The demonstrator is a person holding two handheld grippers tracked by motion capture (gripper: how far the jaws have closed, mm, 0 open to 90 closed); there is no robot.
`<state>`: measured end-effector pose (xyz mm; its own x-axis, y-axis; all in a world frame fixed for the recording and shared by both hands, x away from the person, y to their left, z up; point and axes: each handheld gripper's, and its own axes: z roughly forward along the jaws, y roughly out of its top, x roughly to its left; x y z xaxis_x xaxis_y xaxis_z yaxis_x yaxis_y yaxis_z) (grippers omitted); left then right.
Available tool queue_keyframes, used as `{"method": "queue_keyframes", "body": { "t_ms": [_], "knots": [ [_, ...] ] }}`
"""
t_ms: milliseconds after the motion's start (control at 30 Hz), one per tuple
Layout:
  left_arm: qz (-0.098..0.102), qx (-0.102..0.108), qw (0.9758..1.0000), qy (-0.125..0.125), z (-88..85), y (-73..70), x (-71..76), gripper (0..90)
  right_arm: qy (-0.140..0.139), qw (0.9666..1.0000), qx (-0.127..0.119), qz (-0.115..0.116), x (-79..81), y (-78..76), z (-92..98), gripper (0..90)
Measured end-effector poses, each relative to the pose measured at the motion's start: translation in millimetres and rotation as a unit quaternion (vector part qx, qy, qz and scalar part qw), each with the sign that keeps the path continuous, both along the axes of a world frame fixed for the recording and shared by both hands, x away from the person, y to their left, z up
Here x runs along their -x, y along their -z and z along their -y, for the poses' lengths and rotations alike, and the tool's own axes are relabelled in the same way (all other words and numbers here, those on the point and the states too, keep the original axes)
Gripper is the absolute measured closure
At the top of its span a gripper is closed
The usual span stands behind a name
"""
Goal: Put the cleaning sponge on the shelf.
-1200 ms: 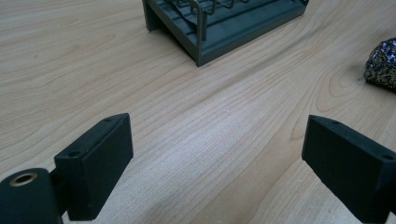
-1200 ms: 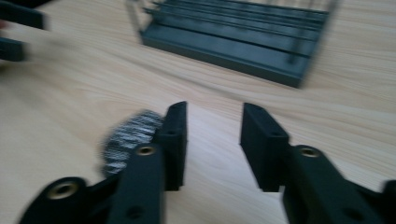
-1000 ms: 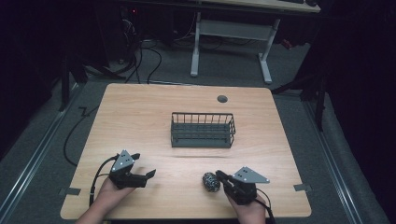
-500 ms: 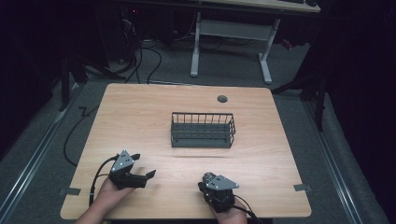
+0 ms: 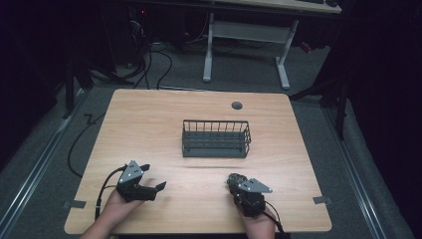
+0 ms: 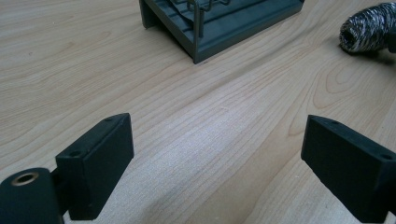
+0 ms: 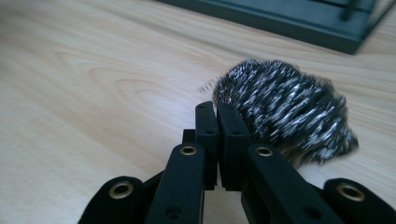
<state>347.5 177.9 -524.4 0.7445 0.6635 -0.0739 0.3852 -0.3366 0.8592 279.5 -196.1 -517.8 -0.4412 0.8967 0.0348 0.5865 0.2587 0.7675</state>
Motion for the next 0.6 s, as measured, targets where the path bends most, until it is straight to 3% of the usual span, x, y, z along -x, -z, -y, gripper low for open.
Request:
{"method": "queue_keyframes", "body": {
  "t_ms": [200,600],
  "knots": [
    [0.000,0.000,1.0000,0.001,0.1,-0.1,0.2,10.0,0.023,0.9997,-0.011,-0.002,-3.1,-2.0,13.9,86.7],
    [0.001,0.000,1.0000,-0.001,-0.3,-0.4,0.4,10.0,0.020,0.9993,-0.030,0.006,5.8,-12.7,27.3,79.0]
  ]
}}
